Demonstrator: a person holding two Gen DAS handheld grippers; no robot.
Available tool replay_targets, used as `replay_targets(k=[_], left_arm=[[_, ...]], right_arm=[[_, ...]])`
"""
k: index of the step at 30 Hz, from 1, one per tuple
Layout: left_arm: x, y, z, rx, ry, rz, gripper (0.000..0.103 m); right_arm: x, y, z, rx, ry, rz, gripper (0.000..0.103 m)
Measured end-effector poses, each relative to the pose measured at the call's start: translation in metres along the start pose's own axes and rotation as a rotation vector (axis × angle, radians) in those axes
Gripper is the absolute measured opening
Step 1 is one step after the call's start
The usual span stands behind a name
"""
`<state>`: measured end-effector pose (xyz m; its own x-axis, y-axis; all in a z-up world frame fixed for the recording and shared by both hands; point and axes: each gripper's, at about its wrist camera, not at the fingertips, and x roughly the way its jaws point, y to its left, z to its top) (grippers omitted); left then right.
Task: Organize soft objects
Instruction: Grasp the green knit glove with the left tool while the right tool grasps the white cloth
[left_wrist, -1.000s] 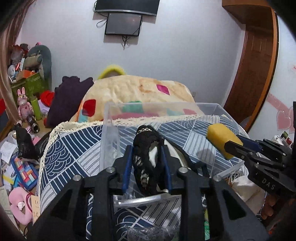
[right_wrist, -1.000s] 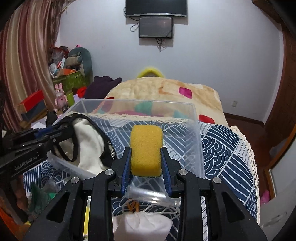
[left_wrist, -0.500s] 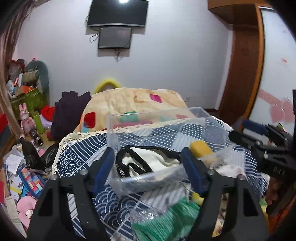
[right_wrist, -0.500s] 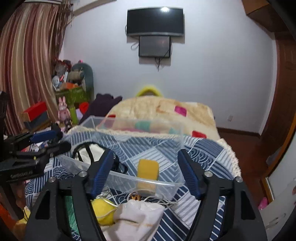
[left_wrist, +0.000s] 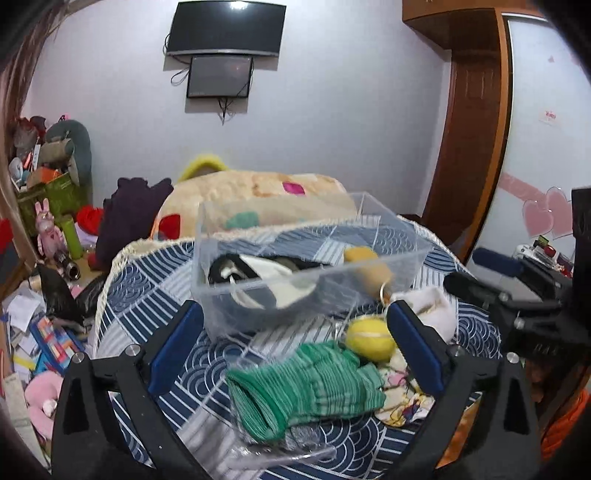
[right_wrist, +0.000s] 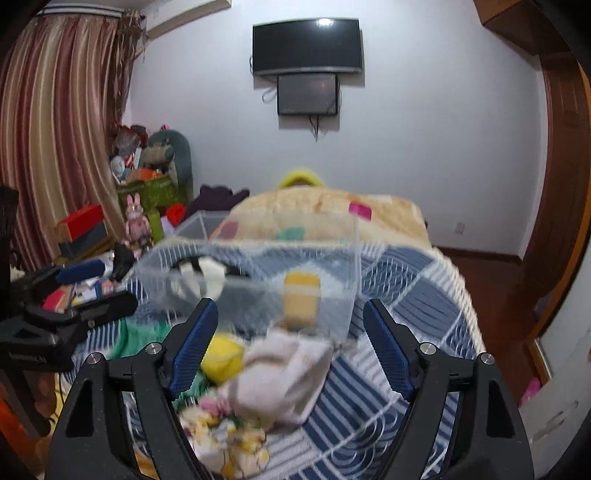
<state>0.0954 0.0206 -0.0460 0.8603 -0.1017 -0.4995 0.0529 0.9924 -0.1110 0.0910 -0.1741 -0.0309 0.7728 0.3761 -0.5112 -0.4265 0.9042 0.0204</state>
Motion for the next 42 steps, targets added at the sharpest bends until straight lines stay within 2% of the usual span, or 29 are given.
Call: replay_targets(k=[8,12,15,17,18,20,24,27,28,30,32,35,42], left_arm=[[0.013,-0.004,-0.038,-0.019,0.076,0.03,0.101],[0.013,-0.004,-0.048,-0.056,0.081,0.023,0.101],[0.012,-0.009,-0.048,-0.046,0.066,0.019,0.1],[0.014,-0.011,-0.048,-0.035,0.066,0.019,0.09],[0.018,-0.012,-0.048,-0.029,0.079,0.019,0.086],[0.025,-0.013,-0.05,-0.023,0.106,0.032,0.08],[0.03,-0.007,-0.055,-0.055,0.111,0.024,0.071],[0.027,-0.006,-0.054,-0.045,0.101,0.024,0.05],[0.026,-0.007,-0.054,-0.038,0.097,0.025,0.04],[0.025,-0.006,-0.054,-0.036,0.094,0.027,0.031],[0.025,-0.004,-0.053,-0.042,0.092,0.022,0.018],[0.023,-0.003,-0.053,-0.043,0.084,0.022,0.011],[-0.001,0.001,-0.042,-0.042,0.011,0.021,0.01]], right_arm=[[0.023,-0.002,-0.029,0.032,0.09,0.005,0.079],[0.028,-0.004,-0.04,0.038,0.105,0.001,0.078],[0.03,-0.004,-0.044,0.047,0.112,0.012,0.071],[0.031,-0.003,-0.046,0.048,0.122,0.028,0.055],[0.032,-0.003,-0.047,0.05,0.128,0.036,0.052],[0.035,-0.004,-0.049,0.052,0.138,0.048,0.039],[0.032,-0.004,-0.051,0.057,0.128,0.057,0.028],[0.027,-0.003,-0.049,0.057,0.115,0.058,0.025],[0.026,-0.002,-0.049,0.054,0.111,0.056,0.024],[0.025,-0.001,-0.048,0.048,0.104,0.047,0.024],[0.022,-0.001,-0.046,0.05,0.097,0.052,0.024],[0.017,0.0,-0.043,0.051,0.08,0.053,0.024],[0.001,-0.001,-0.033,0.044,0.026,0.037,0.024]])
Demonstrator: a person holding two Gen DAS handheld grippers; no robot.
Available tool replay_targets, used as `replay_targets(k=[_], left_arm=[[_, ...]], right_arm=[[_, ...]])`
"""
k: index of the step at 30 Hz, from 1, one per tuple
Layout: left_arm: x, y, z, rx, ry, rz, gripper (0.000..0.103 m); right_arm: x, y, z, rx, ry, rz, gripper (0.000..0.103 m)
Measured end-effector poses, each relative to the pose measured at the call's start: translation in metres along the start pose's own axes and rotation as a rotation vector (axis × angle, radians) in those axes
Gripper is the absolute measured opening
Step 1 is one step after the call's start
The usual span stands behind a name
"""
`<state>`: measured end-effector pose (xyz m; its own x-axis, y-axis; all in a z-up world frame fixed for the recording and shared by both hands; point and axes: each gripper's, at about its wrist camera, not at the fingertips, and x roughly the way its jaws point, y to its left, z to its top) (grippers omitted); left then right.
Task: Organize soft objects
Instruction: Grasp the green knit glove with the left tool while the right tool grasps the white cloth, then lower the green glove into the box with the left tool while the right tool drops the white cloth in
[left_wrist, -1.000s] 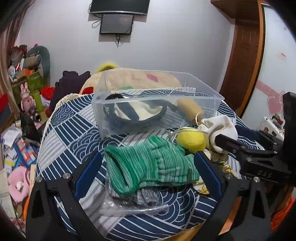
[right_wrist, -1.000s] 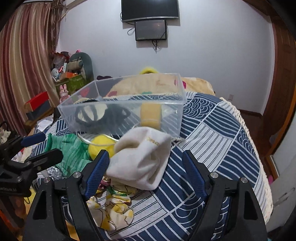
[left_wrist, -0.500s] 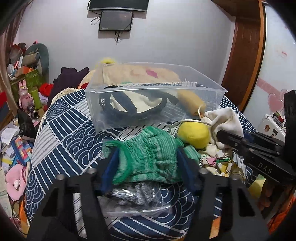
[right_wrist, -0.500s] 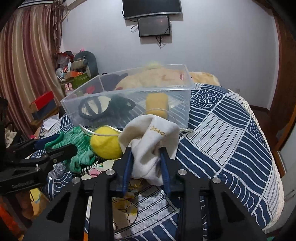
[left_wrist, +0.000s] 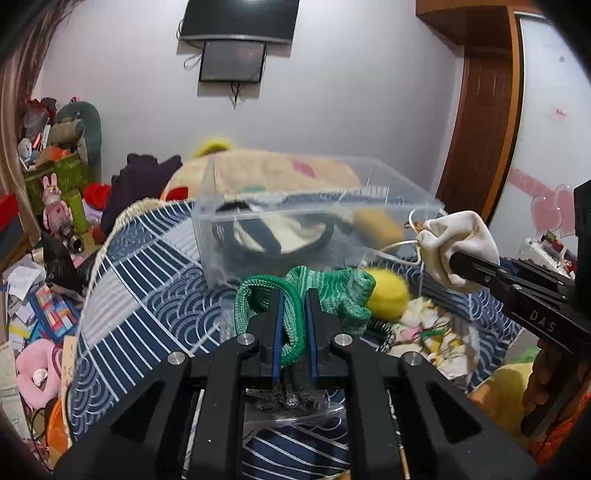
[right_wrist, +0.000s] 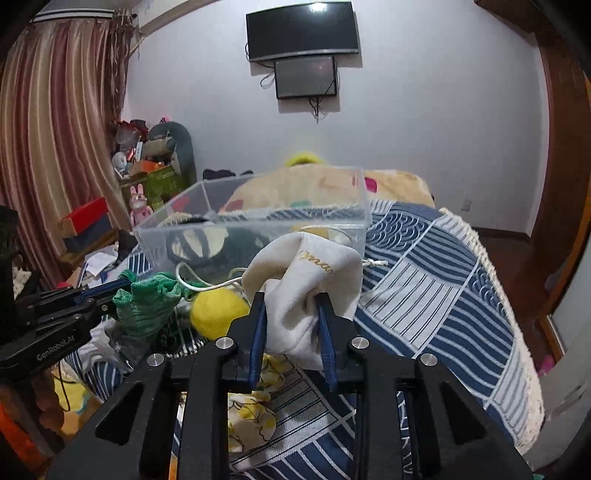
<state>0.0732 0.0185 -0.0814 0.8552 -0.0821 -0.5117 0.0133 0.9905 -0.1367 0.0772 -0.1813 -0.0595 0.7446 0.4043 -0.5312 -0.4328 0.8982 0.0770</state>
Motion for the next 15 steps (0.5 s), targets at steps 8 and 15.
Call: replay_targets(k=[8,15], left_arm=[[-0.022,0.011,0.025,-0.028,-0.085,-0.011,0.01],[-0.026,0.019,0.052,-0.04,-0.148,-0.012,0.01]], right_arm=[[-0.019,0.001,0.017,-0.018,-0.082,-0.034,0.024],[-0.033,0.002,0.039,-0.037,-0.161,-0.053,0.024]])
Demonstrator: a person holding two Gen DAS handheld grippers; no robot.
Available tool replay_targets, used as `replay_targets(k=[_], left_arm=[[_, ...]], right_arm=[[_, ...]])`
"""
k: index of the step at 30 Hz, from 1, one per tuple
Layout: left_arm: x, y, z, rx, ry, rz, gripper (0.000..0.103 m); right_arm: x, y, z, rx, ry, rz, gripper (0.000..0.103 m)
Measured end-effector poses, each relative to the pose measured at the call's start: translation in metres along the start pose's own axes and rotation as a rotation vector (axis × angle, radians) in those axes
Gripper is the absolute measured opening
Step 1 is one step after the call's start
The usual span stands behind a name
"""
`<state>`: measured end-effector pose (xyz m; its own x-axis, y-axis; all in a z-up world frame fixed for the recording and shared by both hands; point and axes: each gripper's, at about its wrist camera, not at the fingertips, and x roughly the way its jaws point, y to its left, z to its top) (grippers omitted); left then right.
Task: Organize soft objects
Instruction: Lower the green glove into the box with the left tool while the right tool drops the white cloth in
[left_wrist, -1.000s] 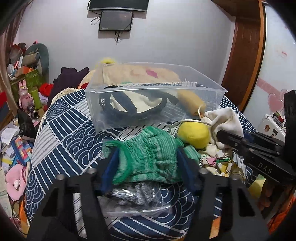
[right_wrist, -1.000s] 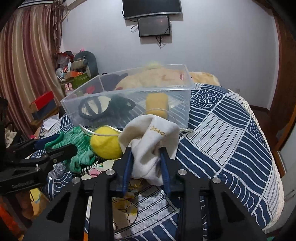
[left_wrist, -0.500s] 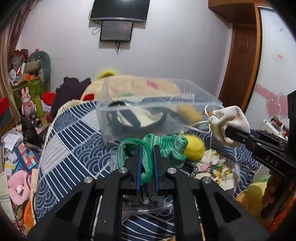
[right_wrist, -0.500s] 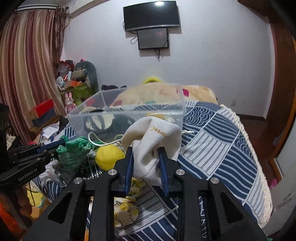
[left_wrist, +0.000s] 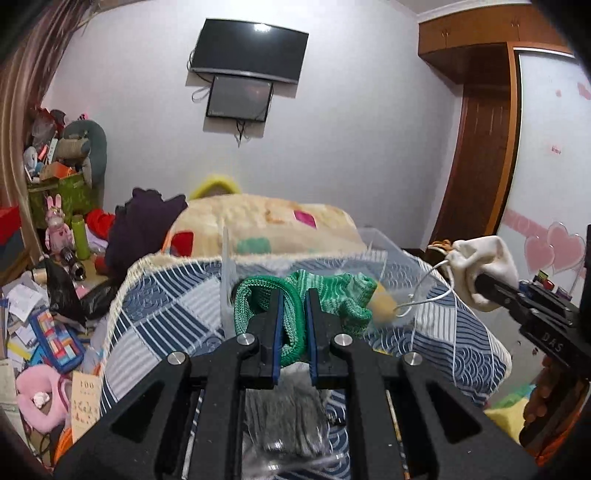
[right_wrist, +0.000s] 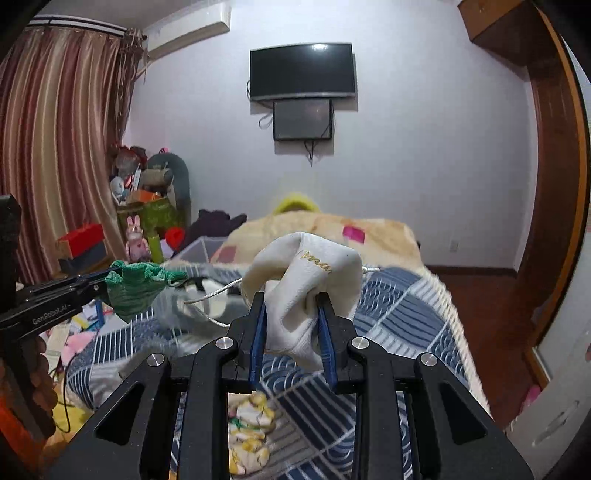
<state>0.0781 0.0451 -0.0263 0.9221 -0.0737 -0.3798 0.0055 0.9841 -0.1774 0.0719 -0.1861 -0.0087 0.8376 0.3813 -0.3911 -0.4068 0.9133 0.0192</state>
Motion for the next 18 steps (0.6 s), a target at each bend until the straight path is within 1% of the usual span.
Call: replay_targets(k=[4,11,14,18], left_arm=[[0.006,0.004,0.011,-0.01,-0.026,0.019,0.01],[0.031,0.007,0.02,-0.003,0.004,0.04,0.01],[0.044,0.008,0.021,0.004,0.03,0.049,0.01],[0.055,0.003,0.02,0.033,0.031,0.061,0.01]], right_arm=[[0.004,0.001,0.015,-0.012,-0.033,-0.015,0.024],[0.021,0.016,0.03,-0.08,-0.038,-0.032,0.024],[0.034,0.021,0.032,-0.095,-0.022,-0.017,0.024],[0.052,0.027,0.03,-0.118,0.01,0.003,0.024]])
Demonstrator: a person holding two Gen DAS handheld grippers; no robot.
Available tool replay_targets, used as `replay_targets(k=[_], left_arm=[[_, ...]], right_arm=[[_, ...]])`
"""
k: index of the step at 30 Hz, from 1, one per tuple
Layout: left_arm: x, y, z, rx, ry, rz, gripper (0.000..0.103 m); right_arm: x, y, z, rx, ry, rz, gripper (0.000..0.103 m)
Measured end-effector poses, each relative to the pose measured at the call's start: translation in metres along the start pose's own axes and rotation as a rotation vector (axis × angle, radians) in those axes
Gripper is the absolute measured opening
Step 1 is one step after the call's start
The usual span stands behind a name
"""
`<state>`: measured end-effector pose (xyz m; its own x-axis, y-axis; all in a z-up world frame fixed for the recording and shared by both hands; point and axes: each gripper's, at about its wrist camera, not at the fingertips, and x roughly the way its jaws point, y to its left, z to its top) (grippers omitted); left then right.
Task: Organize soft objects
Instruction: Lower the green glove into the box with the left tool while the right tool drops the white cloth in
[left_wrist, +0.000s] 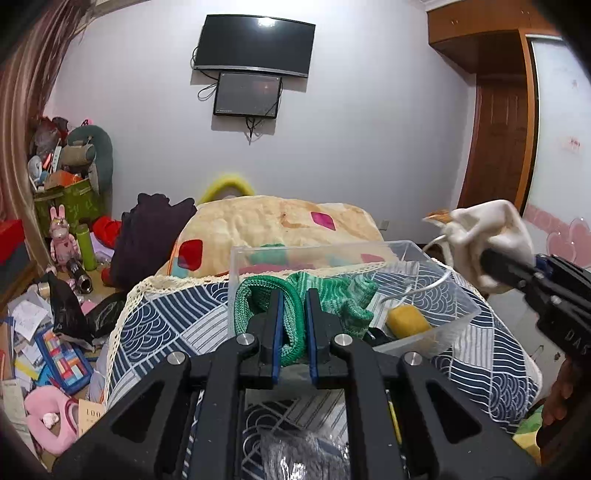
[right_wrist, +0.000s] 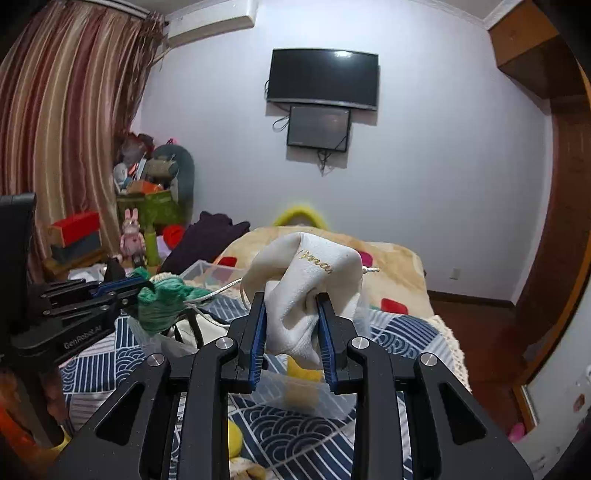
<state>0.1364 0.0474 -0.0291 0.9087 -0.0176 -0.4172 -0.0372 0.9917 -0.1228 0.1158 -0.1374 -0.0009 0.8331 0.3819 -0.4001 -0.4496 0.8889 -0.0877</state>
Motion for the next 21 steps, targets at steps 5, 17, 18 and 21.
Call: replay_targets(k=[5,17,18,21], left_arm=[[0.02,-0.011,0.001,0.042,0.036,0.003,0.01],[0.058,-0.015,-0.011,0.057,0.154,0.022,0.011],[0.059,-0.015,-0.012,0.054,0.158,0.021,0.011],[0.057,-0.014,-0.015,0.044,0.158,0.017,0.012]], right_arm=[[0.025,0.003,-0.003,0.001,0.055,0.032,0.024],[0.066,0.001,-0.018,0.036,0.205,0.089,0.024],[0.066,0.0,-0.019,0.041,0.213,0.098,0.024],[0.068,-0.002,-0.021,0.048,0.231,0.097,0.025]])
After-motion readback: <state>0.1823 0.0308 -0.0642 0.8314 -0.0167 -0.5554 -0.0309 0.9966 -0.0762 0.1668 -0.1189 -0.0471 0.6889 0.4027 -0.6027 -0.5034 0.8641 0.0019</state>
